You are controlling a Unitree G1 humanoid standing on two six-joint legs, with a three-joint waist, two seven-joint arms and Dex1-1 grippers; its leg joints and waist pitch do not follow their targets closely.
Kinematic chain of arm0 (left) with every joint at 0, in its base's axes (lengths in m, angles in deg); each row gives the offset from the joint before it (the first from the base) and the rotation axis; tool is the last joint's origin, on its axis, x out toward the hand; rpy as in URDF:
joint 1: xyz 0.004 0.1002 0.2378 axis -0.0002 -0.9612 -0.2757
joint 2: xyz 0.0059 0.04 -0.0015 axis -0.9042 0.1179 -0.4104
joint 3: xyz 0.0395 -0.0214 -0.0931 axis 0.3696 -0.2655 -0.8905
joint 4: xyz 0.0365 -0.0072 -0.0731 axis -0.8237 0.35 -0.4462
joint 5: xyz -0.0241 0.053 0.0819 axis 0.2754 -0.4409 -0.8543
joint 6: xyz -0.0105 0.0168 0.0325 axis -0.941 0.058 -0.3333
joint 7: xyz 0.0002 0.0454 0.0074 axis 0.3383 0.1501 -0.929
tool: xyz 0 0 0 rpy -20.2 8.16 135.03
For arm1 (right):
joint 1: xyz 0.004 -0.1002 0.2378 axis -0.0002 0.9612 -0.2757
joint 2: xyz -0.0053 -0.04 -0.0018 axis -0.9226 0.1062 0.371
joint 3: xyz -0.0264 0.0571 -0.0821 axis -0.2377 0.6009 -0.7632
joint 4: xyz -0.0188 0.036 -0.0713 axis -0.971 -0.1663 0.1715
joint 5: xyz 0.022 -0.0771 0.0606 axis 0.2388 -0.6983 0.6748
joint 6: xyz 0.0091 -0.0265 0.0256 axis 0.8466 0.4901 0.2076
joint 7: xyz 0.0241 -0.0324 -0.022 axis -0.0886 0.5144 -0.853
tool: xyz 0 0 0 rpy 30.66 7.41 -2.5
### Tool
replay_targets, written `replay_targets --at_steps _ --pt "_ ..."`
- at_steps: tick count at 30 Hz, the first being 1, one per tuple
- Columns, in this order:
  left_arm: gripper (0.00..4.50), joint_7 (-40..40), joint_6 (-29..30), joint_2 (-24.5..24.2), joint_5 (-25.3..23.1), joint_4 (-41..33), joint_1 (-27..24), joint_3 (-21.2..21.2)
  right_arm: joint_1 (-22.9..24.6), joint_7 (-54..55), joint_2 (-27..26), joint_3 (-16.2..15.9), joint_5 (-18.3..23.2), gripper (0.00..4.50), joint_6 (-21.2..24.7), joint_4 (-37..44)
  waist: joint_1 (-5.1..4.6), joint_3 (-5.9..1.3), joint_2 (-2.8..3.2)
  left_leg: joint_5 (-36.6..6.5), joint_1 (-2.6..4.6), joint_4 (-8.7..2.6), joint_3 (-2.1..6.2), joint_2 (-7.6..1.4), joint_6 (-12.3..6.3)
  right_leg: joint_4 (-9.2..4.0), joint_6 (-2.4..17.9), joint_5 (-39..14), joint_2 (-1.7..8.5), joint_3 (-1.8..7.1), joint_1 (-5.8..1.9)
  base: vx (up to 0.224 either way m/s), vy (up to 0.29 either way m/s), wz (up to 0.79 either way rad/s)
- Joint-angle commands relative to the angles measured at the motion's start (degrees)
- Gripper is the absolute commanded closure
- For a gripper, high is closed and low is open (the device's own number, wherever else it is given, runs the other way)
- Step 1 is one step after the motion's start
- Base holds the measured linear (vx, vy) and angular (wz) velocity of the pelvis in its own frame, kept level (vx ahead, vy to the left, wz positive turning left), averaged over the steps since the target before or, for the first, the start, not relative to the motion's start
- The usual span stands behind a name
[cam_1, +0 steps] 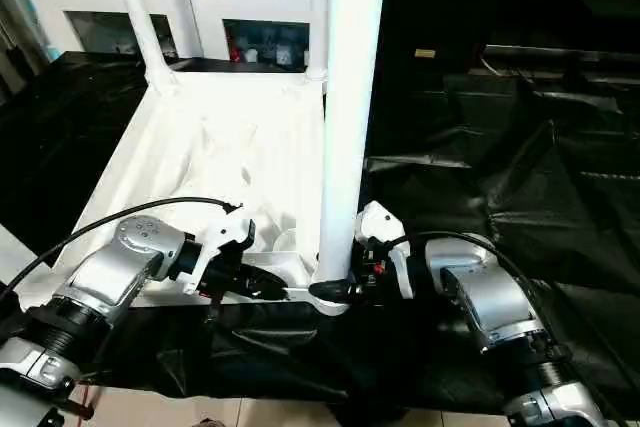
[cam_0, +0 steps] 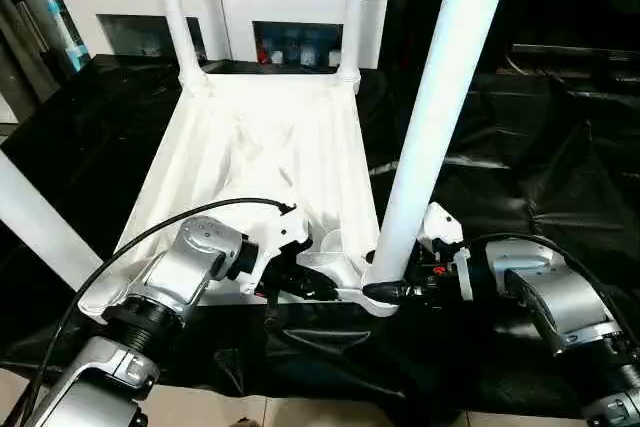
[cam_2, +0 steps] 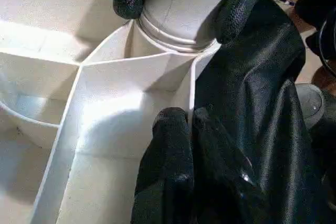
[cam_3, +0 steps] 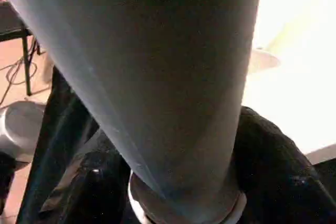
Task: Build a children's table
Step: Rotate leg to tighten
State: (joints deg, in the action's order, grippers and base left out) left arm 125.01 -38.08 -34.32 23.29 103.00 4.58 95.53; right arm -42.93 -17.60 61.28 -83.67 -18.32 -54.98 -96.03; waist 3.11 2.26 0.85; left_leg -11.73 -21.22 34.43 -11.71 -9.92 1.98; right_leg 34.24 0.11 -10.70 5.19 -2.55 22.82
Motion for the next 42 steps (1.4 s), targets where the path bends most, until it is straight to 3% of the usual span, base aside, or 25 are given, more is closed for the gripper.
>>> replay_targets --at_steps 1,4,5,7,9,13,18,19,21,24,27,28,29,30,31,32,35,39,42 --pt "4.5 -3.15 -0.19 3.01 0.74 -0.83 0.92 -0.03 0.49 5.03 -4.13 -1.0 -0.15 2.06 0.0 -2.15 -0.47 -2.98 -0.31 -9.43 0.8 -4.35 1.44 -3.4 -3.42 -3.6 15.37 -9.1 3.26 2.19 -2.36 0.0 0.0 0.0" --pt "4.5 -9.74 0.42 5.76 0.38 0.51 1.55 -2.38 -0.1 13.93 -7.46 1.04 -2.39 2.12 -0.84 -6.42 -1.01 -2.78 -0.25 -12.36 0.87 -4.59 1.63 -3.32 -1.53 -4.12 14.17 -14.37 3.35 2.25 -2.23 0.0 0.0 0.0" --pt "4.5 -13.6 1.05 7.05 -0.45 1.16 2.03 -3.15 -0.45 18.76 -9.23 1.98 -3.65 2.17 -1.49 -8.68 -1.72 -2.68 -0.25 -14.06 0.79 -4.8 1.84 -3.23 -0.18 -4.41 13.0 -17.67 3.32 2.14 -2.27 0.0 0.0 0.0" --pt "4.5 -17.25 2.49 8.45 -1.17 1.49 2.37 -3.74 -0.51 22.58 -10.84 2.68 -4.27 2.26 -0.81 -9.84 -2.51 -2.53 -0.41 -15.59 0.51 -5.03 2.1 -3.05 0.56 -4.68 11.49 -21.28 3.22 1.91 -2.36 0.0 0.0 0.0" --pt "4.5 -22.27 4.56 10.84 -1.87 1.44 2.56 -4.59 -0.16 25.98 -13.09 3.27 -4.26 2.36 0.86 -9.86 -3.02 -2.56 -0.34 -16.75 0.9 -4.85 2.07 -3.04 0.48 -5.12 11.0 -22.54 3.2 2.07 -1.94 0.0 0.0 0.0" --pt "4.5 -27.48 6.5 14.18 -2.62 0.51 2.23 -4.67 0.04 30.29 -16.25 3.36 -5.35 2.44 2.45 -10.09 -3.13 -2.51 -0.4 -16.88 0.73 -4.89 2.07 -2.98 -0.67 -5.47 10.24 -23.34 3.05 2.05 -1.79 0.0 0.0 0.0" --pt "4.5 -26.84 6.1 15.33 -2.69 -0.79 1.15 -3.56 -0.3 30.71 -17.31 2.76 -6.14 2.45 0.51 -11.25 -3.35 -2.59 -0.32 -17.66 0.7 -5.02 2.19 -2.98 -0.63 -5.5 10.15 -22.79 3.03 1.96 -1.77 0.0 0.0 0.0" --pt "4.5 -26.11 5.94 14.96 -2.59 -1.34 0.73 -3.09 -0.21 30.61 -17.43 2.94 -5.84 2.11 0.22 -11.07 -3.43 -2.55 0.0 -17.97 0.61 -5.07 2.24 -2.98 -0.87 -5.51 10.29 -22.5 3.11 2.02 -1.8 0.0 0.0 0.0" --pt "4.5 -25.11 5.27 14.29 -2.39 -2.1 0.2 -2.5 0.16 30.3 -17.54 3.71 -4.66 1.79 1.21 -10.05 -3.64 -2.54 -0.22 -18.29 0.52 -5.11 2.22 -2.98 -1.05 -5.53 10.3 -22.35 3.04 2.0 -1.82 0.0 0.0 0.0" --pt "4.5 -22.71 4.26 13.1 -1.95 -3.39 -0.76 -1.84 0.84 27.75 -15.48 4.07 -3.73 1.58 2.12 -7.24 -3.64 -2.72 -0.12 -17.71 0.56 -5.09 2.24 -3.11 -1.4 -5.38 10.73 -20.7 3.1 2.11 -1.89 0.0 0.0 0.0" --pt "4.5 -20.27 3.35 11.64 -1.61 -4.36 -1.38 -1.4 2.26 23.5 -10.79 4.91 -3.0 1.33 2.06 -3.19 -2.99 -3.03 -0.4 -13.36 0.52 -4.73 1.89 -3.18 -3.1 -4.74 12.25 -13.8 3.01 2.2 -2.3 0.0 0.0 0.0" --pt "4.5 -19.67 3.14 11.14 -1.56 -4.48 -1.46 -1.38 2.99 21.1 -8.61 5.55 -1.91 1.33 2.5 -1.39 -2.66 -3.08 -0.24 -12.73 0.68 -4.6 1.79 -3.28 -3.58 -4.59 12.66 -12.48 3.08 2.28 -2.14 0.0 0.0 0.0" --pt "4.5 -18.01 2.19 10.12 -1.3 -4.59 -1.58 -1.33 4.74 16.37 -3.6 7.28 0.22 1.33 2.8 2.45 -2.25 -3.23 -0.29 -10.73 0.9 -4.32 1.54 -3.29 -4.61 -4.22 13.7 -8.91 2.98 2.38 -2.11 0.0 0.0 0.0" --pt "4.5 -17.85 2.08 10.02 -1.28 -4.63 -1.6 -1.33 4.91 15.94 -3.13 7.46 0.41 1.33 2.8 2.82 -1.87 -3.25 -0.26 -9.58 0.9 -4.31 1.58 -3.33 -5.3 -4.16 13.98 -7.11 2.92 2.36 -2.37 0.053 -0.002 0.09" --pt "4.5 -17.39 2.3 9.68 -1.22 -4.81 -1.69 -1.31 5.52 14.49 -1.3 8.27 1.19 1.33 3.26 4.03 -1.17 -3.36 -0.2 -6.03 0.57 -4.01 1.43 -3.35 -7.15 -3.39 15.39 -2.22 3.01 2.32 -2.64 0.0 0.0 0.0" --pt "4.5 -16.74 1.87 9.15 -1.29 -4.71 -1.71 -1.21 6.26 12.35 1.4 9.92 2.65 1.33 4.37 5.22 -1.02 -3.42 -0.33 -5.04 0.4 -3.86 1.43 -3.26 -7.73 -3.21 15.88 -0.97 3.11 2.24 -2.72 0.0 0.0 0.0" --pt "4.5 -14.79 1.3 8.11 -1.1 -4.57 -1.8 -0.95 7.48 8.49 6.54 13.95 5.91 1.33 6.52 7.08 -0.55 -3.26 -0.47 -5.62 0.4 -3.78 1.4 -3.3 -8.68 -3.41 15.98 -2.28 3.19 2.19 -2.92 0.0 0.0 0.0" --pt "4.5 -10.41 -0.97 6.14 -0.6 -4.98 -2.19 0.11 9.01 5.69 11.27 20.51 9.74 1.33 8.73 8.42 -0.68 -2.99 -0.49 -8.82 0.46 -4.05 1.53 -3.31 -7.09 -4.18 14.34 -10.64 3.26 2.05 -2.79 0.0 0.0 0.0" --pt "4.5 -6.42 -3.25 5.03 0.42 -5.44 -2.4 0.79 9.93 7.06 13.26 23.07 10.33 1.33 8.32 7.4 -0.88 -3.05 -0.64 -8.26 0.42 -4.03 1.56 -3.25 -6.55 -4.24 13.85 -11.06 3.19 2.02 -2.72 0.0 0.0 0.0"
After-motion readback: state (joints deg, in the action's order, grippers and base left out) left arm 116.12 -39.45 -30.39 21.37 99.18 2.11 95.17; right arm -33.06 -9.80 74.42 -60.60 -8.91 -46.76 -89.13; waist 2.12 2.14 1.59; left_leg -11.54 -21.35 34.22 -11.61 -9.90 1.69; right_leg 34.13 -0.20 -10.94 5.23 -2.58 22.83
